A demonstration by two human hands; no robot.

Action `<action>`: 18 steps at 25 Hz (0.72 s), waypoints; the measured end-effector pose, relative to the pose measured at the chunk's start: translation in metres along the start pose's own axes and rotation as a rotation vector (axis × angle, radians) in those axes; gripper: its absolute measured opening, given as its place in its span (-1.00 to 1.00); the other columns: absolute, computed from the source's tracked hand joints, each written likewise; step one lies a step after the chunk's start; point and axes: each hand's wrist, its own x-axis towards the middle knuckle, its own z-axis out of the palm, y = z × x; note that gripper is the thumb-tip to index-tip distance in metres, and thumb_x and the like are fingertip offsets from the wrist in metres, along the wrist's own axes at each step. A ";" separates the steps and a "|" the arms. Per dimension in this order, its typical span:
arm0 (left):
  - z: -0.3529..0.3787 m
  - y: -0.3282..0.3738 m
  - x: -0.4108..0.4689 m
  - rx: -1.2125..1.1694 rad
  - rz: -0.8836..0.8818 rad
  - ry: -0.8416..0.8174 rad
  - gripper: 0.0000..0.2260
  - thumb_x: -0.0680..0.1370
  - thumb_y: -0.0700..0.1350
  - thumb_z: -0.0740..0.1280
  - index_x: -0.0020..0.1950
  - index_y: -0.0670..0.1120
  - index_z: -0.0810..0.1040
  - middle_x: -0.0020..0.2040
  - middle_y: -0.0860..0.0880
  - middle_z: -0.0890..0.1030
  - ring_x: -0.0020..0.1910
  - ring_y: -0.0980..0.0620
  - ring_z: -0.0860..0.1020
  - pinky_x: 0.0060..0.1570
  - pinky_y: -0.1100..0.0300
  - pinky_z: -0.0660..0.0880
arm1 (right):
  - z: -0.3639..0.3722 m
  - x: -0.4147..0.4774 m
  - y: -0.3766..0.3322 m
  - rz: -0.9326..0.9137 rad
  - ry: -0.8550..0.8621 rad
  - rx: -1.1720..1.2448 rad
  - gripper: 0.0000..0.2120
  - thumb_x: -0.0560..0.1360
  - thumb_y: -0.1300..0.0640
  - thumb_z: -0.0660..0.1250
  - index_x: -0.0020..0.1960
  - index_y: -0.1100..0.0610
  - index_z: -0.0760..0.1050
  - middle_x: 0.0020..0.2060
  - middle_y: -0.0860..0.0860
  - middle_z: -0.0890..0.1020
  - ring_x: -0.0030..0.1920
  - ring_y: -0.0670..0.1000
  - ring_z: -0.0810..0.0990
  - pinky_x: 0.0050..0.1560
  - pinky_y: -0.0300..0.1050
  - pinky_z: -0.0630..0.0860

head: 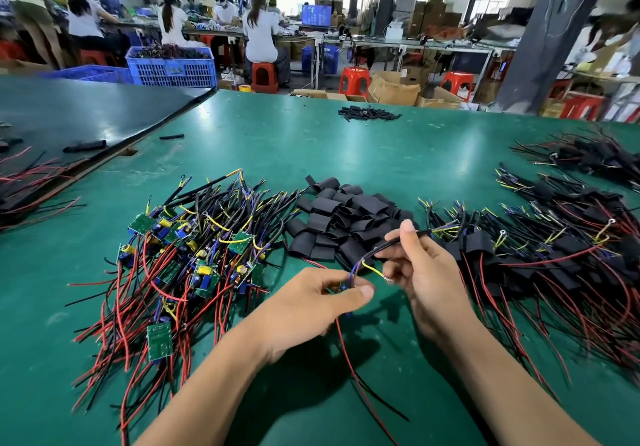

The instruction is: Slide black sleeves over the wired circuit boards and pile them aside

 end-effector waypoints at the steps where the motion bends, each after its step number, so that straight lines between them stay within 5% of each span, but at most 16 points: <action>1: -0.003 0.000 0.000 0.040 0.015 -0.001 -0.78 0.59 0.13 0.33 0.07 0.07 0.69 -0.46 0.21 0.42 -0.47 0.17 0.32 -0.41 0.39 0.26 | 0.000 0.000 0.001 -0.003 -0.011 -0.005 -0.69 0.44 -0.20 0.35 -0.25 0.01 0.67 -0.34 0.09 0.67 -0.49 -0.03 0.53 -0.45 -0.25 0.45; 6: -0.010 -0.001 0.001 -0.106 -0.074 -0.068 -0.75 0.66 -0.02 0.25 0.02 -0.11 0.67 -0.46 0.14 0.33 -0.50 0.10 0.21 -0.51 0.32 0.17 | -0.001 0.003 0.005 0.060 -0.028 -0.008 -0.66 0.43 -0.22 0.33 -0.21 0.02 0.69 -0.33 0.06 0.68 -0.48 -0.05 0.54 -0.44 -0.23 0.44; 10: -0.011 -0.001 0.004 -0.335 -0.020 -0.026 -0.76 0.66 -0.08 0.25 -0.05 -0.16 0.65 -0.47 0.05 0.28 -0.56 0.09 0.30 -0.57 0.29 0.30 | -0.006 0.009 0.012 0.084 -0.009 -0.098 -0.61 0.61 -0.17 0.22 -0.04 0.11 0.65 -0.23 0.09 0.72 -0.46 -0.05 0.57 -0.45 -0.29 0.42; 13: -0.015 0.002 0.007 -0.615 0.071 0.010 -0.78 0.60 -0.03 0.29 -0.01 -0.10 0.67 -0.39 0.00 0.31 -0.52 0.08 0.35 -0.53 0.24 0.38 | -0.009 0.011 0.017 -0.027 0.014 -0.326 -0.69 0.66 -0.02 0.20 -0.04 0.12 0.63 -0.24 0.11 0.70 -0.45 -0.07 0.52 -0.44 -0.32 0.37; 16: -0.021 0.001 0.008 -0.811 0.203 -0.045 -0.78 0.58 -0.01 0.30 0.16 -0.03 0.65 -0.27 0.00 0.47 -0.44 0.08 0.44 -0.45 0.23 0.46 | -0.012 0.005 0.023 -0.267 -0.046 -0.731 -0.89 0.58 0.17 0.36 0.03 0.08 0.67 -0.12 0.05 0.67 -0.27 -0.16 0.54 -0.16 -0.42 0.39; 18: -0.022 0.002 0.007 -0.851 0.243 -0.059 -0.76 0.60 -0.01 0.29 0.22 0.02 0.63 -0.19 -0.01 0.55 -0.39 0.06 0.51 -0.39 0.23 0.52 | -0.014 0.003 0.027 -0.335 -0.149 -0.989 -0.75 0.57 0.15 0.39 0.24 0.08 0.61 0.05 0.01 0.58 -0.04 -0.08 0.55 0.06 -0.42 0.34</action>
